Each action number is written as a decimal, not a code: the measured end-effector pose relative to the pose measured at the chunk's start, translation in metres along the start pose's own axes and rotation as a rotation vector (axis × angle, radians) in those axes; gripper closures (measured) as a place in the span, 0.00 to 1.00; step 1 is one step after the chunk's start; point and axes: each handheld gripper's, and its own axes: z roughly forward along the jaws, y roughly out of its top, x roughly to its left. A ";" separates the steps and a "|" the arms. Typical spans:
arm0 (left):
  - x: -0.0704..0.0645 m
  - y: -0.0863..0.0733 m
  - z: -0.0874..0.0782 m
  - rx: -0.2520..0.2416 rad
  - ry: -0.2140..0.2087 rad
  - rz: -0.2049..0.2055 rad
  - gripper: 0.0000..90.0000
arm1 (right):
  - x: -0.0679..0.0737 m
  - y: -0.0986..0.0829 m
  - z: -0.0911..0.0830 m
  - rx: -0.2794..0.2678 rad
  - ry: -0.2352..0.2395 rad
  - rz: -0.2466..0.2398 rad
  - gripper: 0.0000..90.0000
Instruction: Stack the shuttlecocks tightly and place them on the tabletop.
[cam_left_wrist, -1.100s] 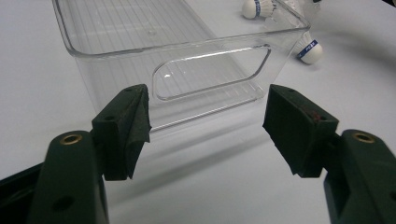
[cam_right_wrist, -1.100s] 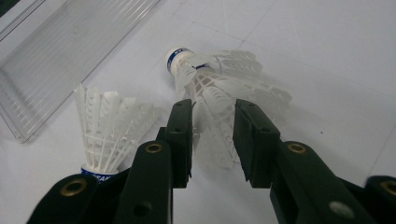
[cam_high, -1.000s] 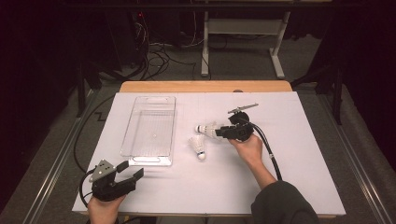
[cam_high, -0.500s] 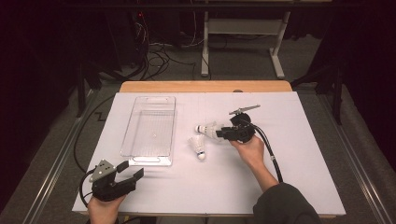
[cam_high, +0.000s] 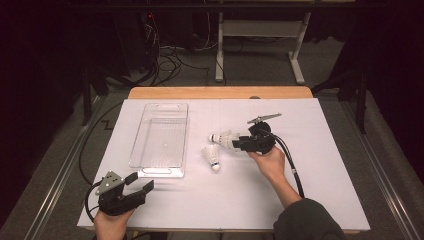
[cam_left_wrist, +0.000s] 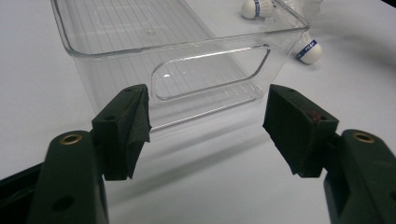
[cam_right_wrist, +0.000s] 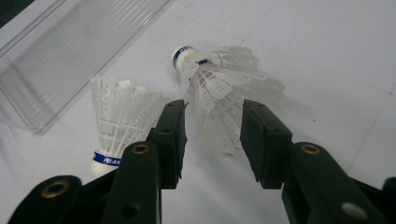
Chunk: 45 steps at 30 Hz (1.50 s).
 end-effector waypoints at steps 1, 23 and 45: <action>0.000 0.000 0.000 0.001 0.000 0.000 0.36 | 0.000 -0.001 -0.001 -0.001 0.001 0.000 0.68; 0.000 0.000 0.000 0.001 0.001 -0.001 0.36 | 0.010 -0.012 -0.021 -0.064 0.013 -0.047 0.64; 0.000 0.000 0.000 -0.001 -0.002 -0.002 0.36 | 0.026 -0.007 -0.018 -0.080 0.049 -0.090 0.61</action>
